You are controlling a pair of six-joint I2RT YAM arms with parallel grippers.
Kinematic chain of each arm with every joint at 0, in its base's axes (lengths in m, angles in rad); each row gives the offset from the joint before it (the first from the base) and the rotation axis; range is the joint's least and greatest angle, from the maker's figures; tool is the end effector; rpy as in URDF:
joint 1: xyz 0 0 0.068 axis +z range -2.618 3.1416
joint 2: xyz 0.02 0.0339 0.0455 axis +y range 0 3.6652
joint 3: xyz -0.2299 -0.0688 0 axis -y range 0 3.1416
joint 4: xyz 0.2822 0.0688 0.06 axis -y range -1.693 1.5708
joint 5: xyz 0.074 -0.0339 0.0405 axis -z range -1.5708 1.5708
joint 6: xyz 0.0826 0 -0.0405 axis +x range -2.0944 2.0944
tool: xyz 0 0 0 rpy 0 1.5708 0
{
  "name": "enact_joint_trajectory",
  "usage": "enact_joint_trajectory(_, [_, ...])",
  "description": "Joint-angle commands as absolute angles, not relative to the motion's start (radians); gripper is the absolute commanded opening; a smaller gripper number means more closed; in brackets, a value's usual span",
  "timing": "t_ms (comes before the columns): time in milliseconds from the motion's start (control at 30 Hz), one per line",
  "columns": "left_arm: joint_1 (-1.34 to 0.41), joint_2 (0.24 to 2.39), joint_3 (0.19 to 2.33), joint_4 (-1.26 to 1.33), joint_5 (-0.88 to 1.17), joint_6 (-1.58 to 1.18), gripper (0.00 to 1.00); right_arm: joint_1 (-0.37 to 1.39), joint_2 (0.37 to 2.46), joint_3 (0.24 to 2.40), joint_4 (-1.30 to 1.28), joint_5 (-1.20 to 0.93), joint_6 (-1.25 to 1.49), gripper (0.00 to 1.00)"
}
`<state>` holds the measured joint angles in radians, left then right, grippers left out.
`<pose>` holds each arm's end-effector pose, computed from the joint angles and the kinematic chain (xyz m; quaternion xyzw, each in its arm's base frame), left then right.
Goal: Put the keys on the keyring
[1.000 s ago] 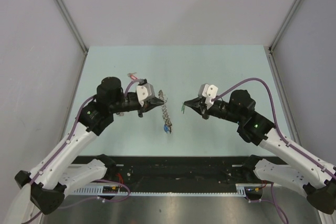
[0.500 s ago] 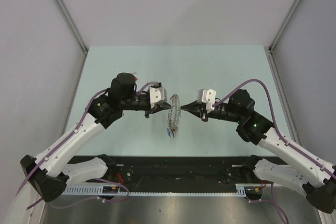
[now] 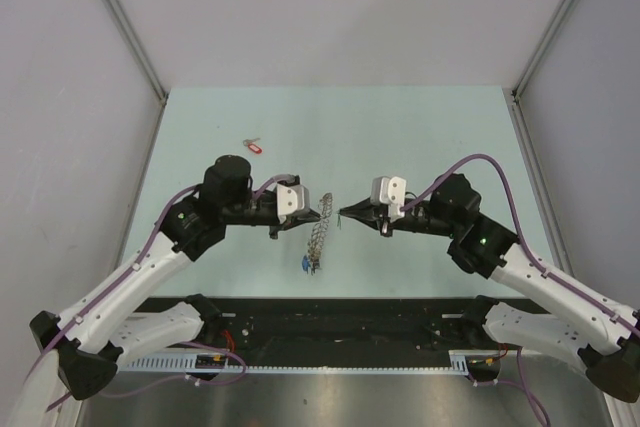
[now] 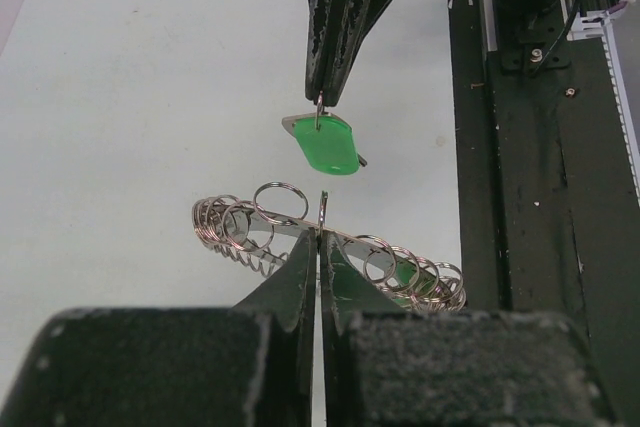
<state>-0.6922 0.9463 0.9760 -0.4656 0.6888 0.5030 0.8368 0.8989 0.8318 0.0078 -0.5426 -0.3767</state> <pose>0.1903 -0.2260 0.3102 0.5966 0.5541 -0.3312 0.4768 0.1739 0.2565 0.3258 -0.5508 0.4712 0.3406 0.5989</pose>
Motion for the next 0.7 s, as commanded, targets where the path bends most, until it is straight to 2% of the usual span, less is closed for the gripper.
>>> enact_joint_trajectory(0, [-0.707, 0.936, 0.982, -0.42, 0.75, 0.548, 0.0, 0.859, 0.9, 0.836, 0.02, -0.535, -0.406, 0.0])
enact_joint_trajectory(667, [-0.71, 0.92, 0.965, -0.374, 0.779, 0.522, 0.0, 0.894, 0.928, 0.845, -0.031, -0.509, -0.457, 0.0])
